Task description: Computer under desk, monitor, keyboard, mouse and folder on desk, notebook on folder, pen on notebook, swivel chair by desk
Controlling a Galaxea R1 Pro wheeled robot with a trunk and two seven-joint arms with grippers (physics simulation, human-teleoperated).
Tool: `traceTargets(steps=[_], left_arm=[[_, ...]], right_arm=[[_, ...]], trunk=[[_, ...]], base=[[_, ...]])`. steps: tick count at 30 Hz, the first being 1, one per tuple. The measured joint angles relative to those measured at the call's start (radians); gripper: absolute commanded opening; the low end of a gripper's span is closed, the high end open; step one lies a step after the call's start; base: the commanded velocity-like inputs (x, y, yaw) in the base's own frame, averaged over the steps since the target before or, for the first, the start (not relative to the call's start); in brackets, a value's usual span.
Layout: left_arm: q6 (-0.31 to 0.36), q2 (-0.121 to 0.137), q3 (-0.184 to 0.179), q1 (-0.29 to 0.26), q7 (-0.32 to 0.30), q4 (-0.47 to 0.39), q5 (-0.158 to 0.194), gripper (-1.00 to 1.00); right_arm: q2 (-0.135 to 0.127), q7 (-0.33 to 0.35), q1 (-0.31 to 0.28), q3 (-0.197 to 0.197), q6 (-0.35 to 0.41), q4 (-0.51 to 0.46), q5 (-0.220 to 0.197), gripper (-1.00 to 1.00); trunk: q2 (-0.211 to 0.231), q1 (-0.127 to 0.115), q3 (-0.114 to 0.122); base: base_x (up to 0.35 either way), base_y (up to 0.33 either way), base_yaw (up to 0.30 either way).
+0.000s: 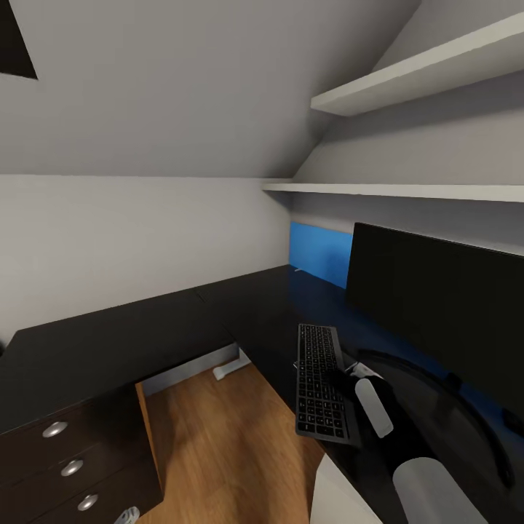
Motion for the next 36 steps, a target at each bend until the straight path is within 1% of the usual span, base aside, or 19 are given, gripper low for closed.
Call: traceTargets(steps=[15,20,22,23,29,30,34,36], left_arm=[[-0.005,0.0,-0.001,0.0,0.0,0.0,-0.001,1.0],[-0.005,0.0,-0.001,0.0,0.0,0.0,-0.001,1.0],[-0.005,0.0,0.0,0.0,0.0,0.0,-0.001,1.0],[-0.005,0.0,0.0,0.0,0.0,0.0,-0.001,1.0],[-0.005,0.0,-0.001,0.0,0.0,0.0,-0.001,1.0],[-0.005,0.0,-0.001,0.0,0.0,0.0,-0.001,1.0],[-0.005,0.0,-0.001,0.0,0.0,0.0,-0.001,1.0],[-0.005,0.0,-0.001,0.0,0.0,0.0,-0.001,1.0]], right_arm=[[0.0,-0.003,0.0,-0.005,-0.003,-0.01,-0.001,1.0],[-0.001,-0.008,0.0,-0.013,-0.008,-0.004,-0.001,1.0],[-0.001,-0.011,-0.001,-0.028,-0.01,-0.001,0.0,1.0],[-0.001,-0.011,-0.001,-0.028,-0.01,-0.001,-0.001,1.0],[0.0,-0.016,0.0,-0.108,-0.013,0.003,0.0,1.0],[0.0,-0.016,0.0,-0.108,-0.013,0.003,0.0,1.0],[0.001,-0.017,0.0,-0.135,-0.013,0.004,0.0,1.0],[0.001,-0.017,0.0,-0.139,-0.013,0.005,0.0,1.0]], trunk=[[0.0,0.0,0.0],[0.0,0.0,0.0],[0.0,0.0,0.0],[0.0,0.0,0.0],[0.0,0.0,0.0],[0.0,0.0,0.0],[0.0,0.0,0.0],[0.0,0.0,0.0]], base=[[0.0,0.0,0.0],[0.0,0.0,0.0],[0.0,0.0,0.0],[0.0,0.0,0.0],[0.0,0.0,0.0],[0.0,0.0,0.0],[0.0,0.0,0.0],[0.0,0.0,0.0]])
